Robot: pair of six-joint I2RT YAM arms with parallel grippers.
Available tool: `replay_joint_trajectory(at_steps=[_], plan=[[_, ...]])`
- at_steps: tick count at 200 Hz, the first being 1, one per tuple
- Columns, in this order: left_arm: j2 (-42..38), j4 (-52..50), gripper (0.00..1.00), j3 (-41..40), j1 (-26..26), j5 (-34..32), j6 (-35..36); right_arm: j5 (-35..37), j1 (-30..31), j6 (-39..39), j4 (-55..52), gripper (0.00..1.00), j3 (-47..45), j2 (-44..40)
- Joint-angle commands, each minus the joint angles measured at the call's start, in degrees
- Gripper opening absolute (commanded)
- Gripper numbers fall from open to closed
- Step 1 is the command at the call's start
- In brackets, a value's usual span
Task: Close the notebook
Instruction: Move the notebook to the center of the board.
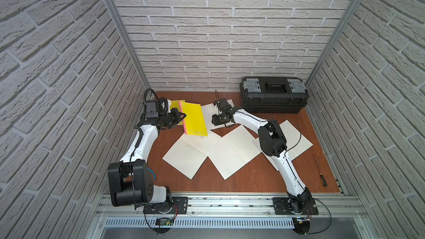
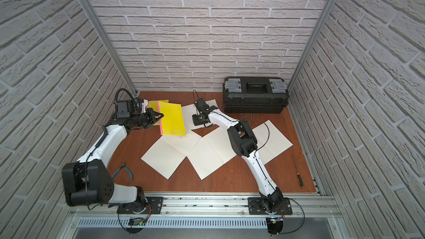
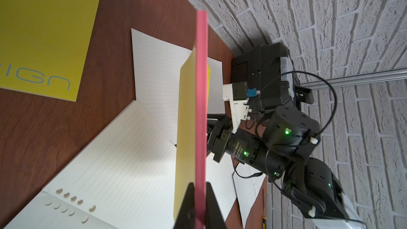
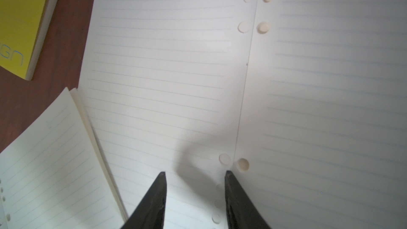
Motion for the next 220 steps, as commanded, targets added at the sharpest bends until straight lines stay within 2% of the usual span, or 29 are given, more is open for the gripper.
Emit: replay_joint_trajectory(at_steps=[1,66,123,220], plan=[[-1.5,3.8,0.00,-0.4,0.5,1.6,-0.3,-0.3,1.2,2.0,-3.9,0.43,-5.8,-1.9],[0.6,6.7,0.00,0.7,0.5,2.2,-1.8,-0.1,1.9,3.9,1.8,0.42,-20.6,-9.4],[5.7,15.9,0.00,1.9,0.5,3.4,-6.5,0.0,2.8,5.5,4.6,0.41,-29.1,-13.7],[25.8,33.0,0.00,13.7,0.5,10.3,-16.2,-0.4,3.2,8.1,7.2,0.40,-37.5,-18.2]])
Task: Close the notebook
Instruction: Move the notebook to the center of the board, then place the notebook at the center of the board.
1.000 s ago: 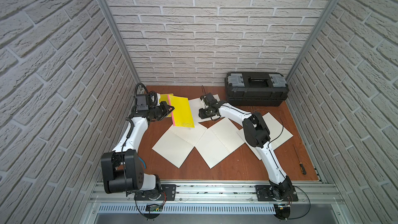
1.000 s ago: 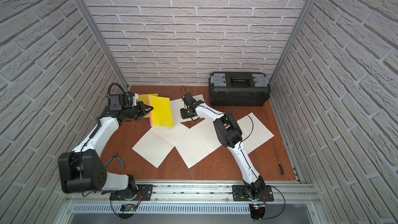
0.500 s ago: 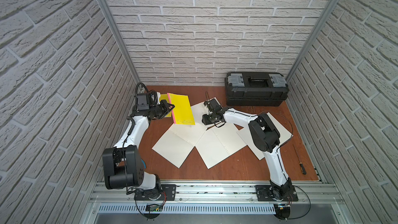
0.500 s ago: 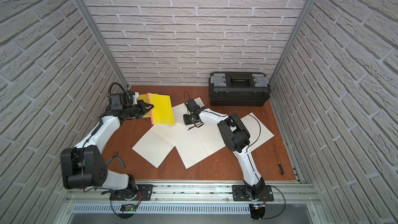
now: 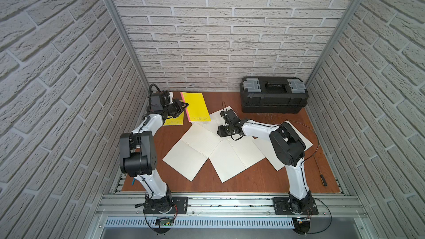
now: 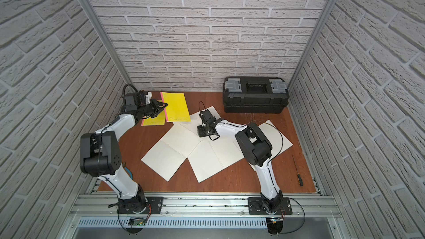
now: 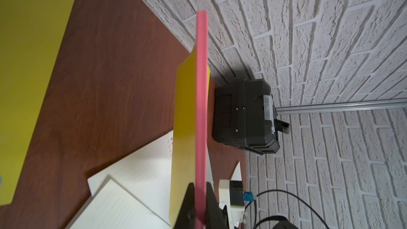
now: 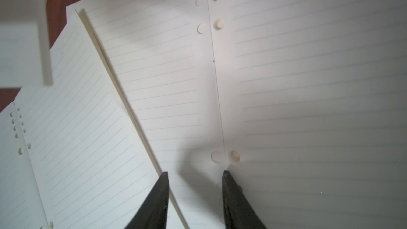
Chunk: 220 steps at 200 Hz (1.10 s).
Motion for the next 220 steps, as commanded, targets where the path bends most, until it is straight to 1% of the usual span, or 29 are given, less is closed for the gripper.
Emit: replay_joint_trajectory(at_steps=[1,27,80,116,148,185,220], plan=[[4.0,10.2,0.00,4.2,0.5,4.5,-4.3,-0.5,0.8,2.0,-7.5,0.40,-4.2,0.5],[9.9,12.0,0.00,8.6,0.5,6.9,-5.7,-0.4,0.9,2.5,-6.7,0.39,-6.6,-0.8],[19.0,14.5,0.00,16.5,0.5,10.6,-6.2,-0.4,1.1,3.2,-6.0,0.39,-9.5,-2.6],[24.6,9.5,0.00,22.6,0.5,11.2,-3.2,-0.3,1.2,3.4,-5.8,0.39,-10.8,-3.6],[29.3,2.6,0.00,28.9,0.5,12.0,1.2,-0.1,1.2,3.5,-5.9,0.39,-11.7,-4.6],[33.9,-12.1,0.00,38.0,0.5,11.2,10.8,0.4,1.3,3.6,-6.0,0.38,-12.7,-5.5],[38.1,-24.3,0.01,47.2,0.5,11.5,18.0,0.5,1.3,4.1,-5.4,0.38,-13.8,-6.3]])
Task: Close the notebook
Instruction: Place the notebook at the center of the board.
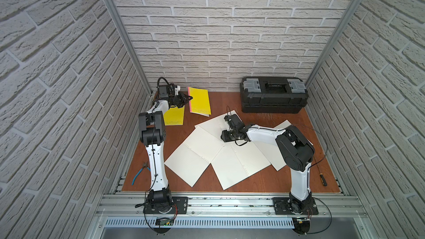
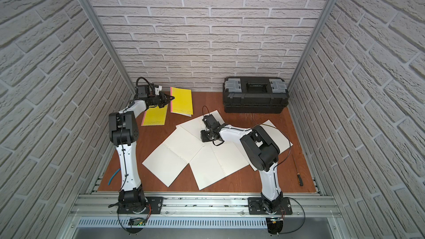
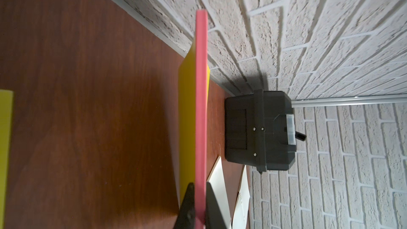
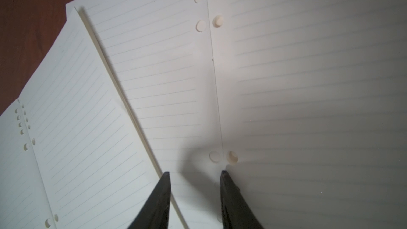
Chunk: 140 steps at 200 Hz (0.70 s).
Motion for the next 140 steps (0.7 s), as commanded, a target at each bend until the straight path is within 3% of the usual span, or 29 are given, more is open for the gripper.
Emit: replay_joint_trajectory(at_steps=[1,30,102,140], plan=[[1.8,-10.4,0.01,5.7,0.5,1.7,8.1,0.6,0.7,1.3,-8.4,0.38,-3.2,0.7],[4.2,-18.8,0.01,10.6,0.5,0.4,13.4,0.7,0.8,1.3,-8.5,0.38,-3.2,0.7],[6.8,-26.3,0.04,13.8,0.5,-1.4,19.1,0.7,0.9,1.5,-8.2,0.38,-3.5,0.6],[7.5,-27.2,0.11,14.9,0.7,-2.9,19.6,0.8,0.9,1.5,-8.3,0.38,-3.6,0.4]])
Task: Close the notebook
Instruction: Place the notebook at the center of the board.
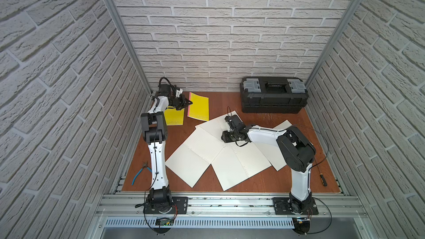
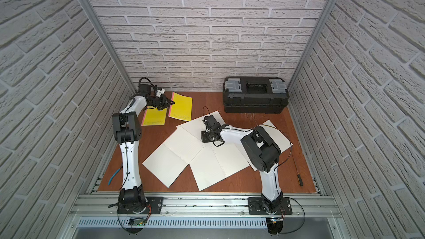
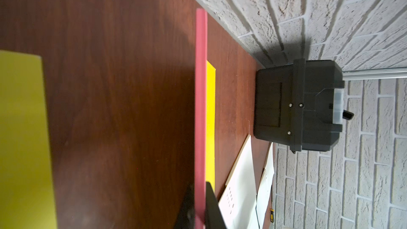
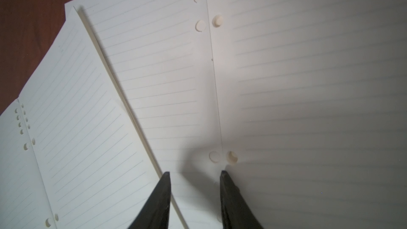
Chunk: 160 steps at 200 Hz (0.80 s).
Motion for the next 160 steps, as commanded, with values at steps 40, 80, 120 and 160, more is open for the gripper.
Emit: replay_joint_trajectory(at_steps=[40,80,120,160], plan=[[2.3,-1.7,0.17,4.5,0.6,-1.0,1.4,0.8,0.8,1.1,-8.6,0.38,-3.2,0.6],[3.4,-2.1,0.28,6.7,0.7,-0.8,0.9,0.8,0.8,1.2,-8.4,0.38,-3.5,0.8],[2.8,-3.6,0.32,6.3,0.9,-2.1,2.1,0.7,0.8,1.1,-8.3,0.38,-3.2,0.9],[0.2,-3.6,0.36,2.7,1.3,-3.8,3.4,0.6,0.8,1.3,-7.9,0.38,-3.5,0.7]])
